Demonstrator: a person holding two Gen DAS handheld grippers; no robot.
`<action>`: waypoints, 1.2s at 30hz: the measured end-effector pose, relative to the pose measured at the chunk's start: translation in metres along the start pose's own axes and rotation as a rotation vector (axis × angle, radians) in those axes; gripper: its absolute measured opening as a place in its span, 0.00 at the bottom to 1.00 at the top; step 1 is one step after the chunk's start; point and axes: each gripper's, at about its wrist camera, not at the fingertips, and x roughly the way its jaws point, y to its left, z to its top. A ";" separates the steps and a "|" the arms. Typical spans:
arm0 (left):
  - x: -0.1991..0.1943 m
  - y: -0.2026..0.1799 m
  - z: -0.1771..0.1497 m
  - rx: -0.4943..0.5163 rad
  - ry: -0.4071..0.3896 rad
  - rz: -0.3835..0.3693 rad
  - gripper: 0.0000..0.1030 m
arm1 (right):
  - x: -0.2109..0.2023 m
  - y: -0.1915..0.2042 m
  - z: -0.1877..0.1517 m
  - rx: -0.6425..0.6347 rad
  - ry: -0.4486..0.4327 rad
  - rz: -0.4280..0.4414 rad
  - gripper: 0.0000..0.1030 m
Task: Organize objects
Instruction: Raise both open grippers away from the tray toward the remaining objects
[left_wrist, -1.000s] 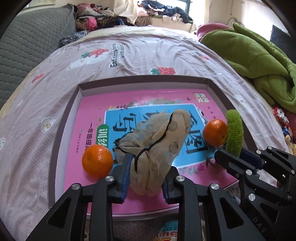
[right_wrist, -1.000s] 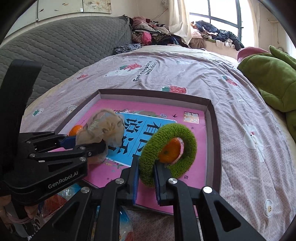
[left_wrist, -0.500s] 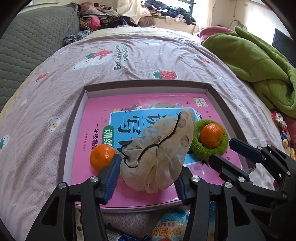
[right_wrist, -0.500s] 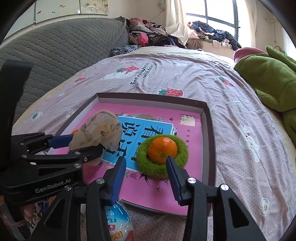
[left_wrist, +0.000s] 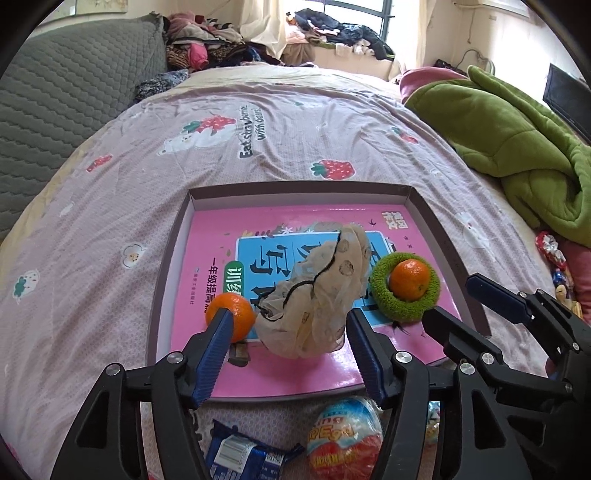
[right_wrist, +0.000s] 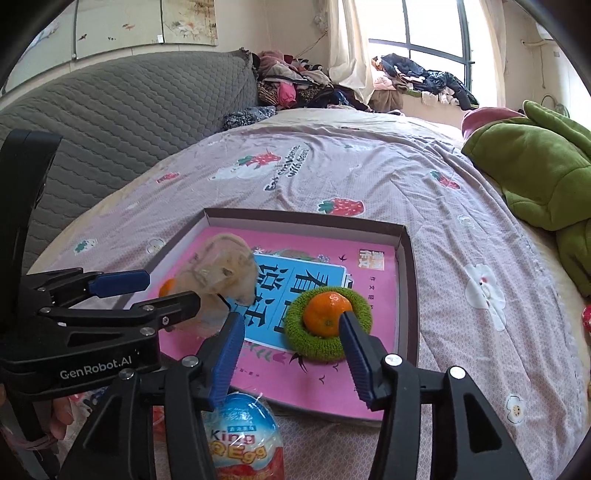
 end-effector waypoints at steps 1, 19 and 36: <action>-0.003 0.000 0.000 0.000 -0.005 0.000 0.64 | -0.002 0.001 0.001 -0.001 -0.004 0.000 0.51; -0.054 0.001 -0.003 -0.019 -0.085 0.001 0.67 | -0.055 0.004 0.009 -0.001 -0.104 0.002 0.52; -0.101 0.003 -0.014 0.002 -0.173 0.027 0.67 | -0.092 0.023 0.005 -0.037 -0.166 0.002 0.52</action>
